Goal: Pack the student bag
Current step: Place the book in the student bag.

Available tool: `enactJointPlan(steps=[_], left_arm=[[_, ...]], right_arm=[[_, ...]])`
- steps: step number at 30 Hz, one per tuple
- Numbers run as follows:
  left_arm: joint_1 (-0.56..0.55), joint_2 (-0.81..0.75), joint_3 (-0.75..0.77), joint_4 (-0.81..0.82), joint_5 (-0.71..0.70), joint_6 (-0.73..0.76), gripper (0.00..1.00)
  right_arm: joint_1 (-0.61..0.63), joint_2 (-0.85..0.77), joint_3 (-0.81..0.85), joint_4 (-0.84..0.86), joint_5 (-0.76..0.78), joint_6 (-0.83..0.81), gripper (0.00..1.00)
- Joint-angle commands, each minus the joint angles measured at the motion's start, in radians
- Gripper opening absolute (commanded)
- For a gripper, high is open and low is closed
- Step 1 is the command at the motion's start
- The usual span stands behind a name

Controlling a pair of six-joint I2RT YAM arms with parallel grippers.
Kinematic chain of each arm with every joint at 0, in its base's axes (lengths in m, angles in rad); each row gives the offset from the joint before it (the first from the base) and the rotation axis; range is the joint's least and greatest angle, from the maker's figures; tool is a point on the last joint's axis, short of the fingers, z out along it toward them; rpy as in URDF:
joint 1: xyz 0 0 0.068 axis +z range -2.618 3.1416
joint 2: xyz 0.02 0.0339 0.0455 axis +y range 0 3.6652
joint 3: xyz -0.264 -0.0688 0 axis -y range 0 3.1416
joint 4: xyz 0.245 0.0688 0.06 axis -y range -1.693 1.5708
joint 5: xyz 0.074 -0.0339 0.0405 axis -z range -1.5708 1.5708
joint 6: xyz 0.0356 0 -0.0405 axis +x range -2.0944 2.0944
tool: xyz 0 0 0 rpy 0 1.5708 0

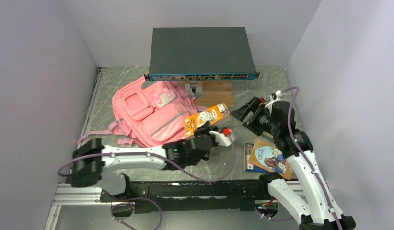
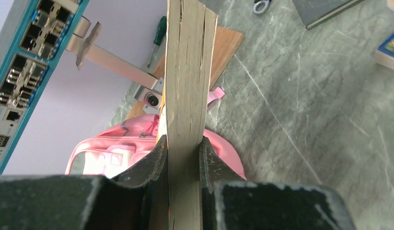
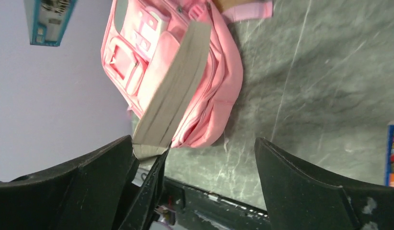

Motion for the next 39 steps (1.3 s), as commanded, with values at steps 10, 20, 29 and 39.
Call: enactJointPlan(steps=[10, 20, 29, 39], left_arm=[[0.046, -0.354, -0.309, 0.240, 0.381, 0.191, 0.00], [0.046, -0.409, -0.328, 0.215, 0.414, 0.257, 0.00], [0.023, -0.397, -0.297, 0.182, 0.453, 0.261, 0.00], [0.081, -0.470, -0.196, -0.118, 0.487, -0.116, 0.99]], right_arm=[[-0.016, 0.144, 0.117, 0.070, -0.315, 0.051, 1.00], [-0.013, 0.129, -0.061, 0.183, -0.357, 0.171, 0.96], [-0.010, 0.094, -0.179, 0.397, -0.437, 0.353, 0.78], [-0.011, 0.008, -0.298, 0.475, -0.379, 0.404, 0.00]])
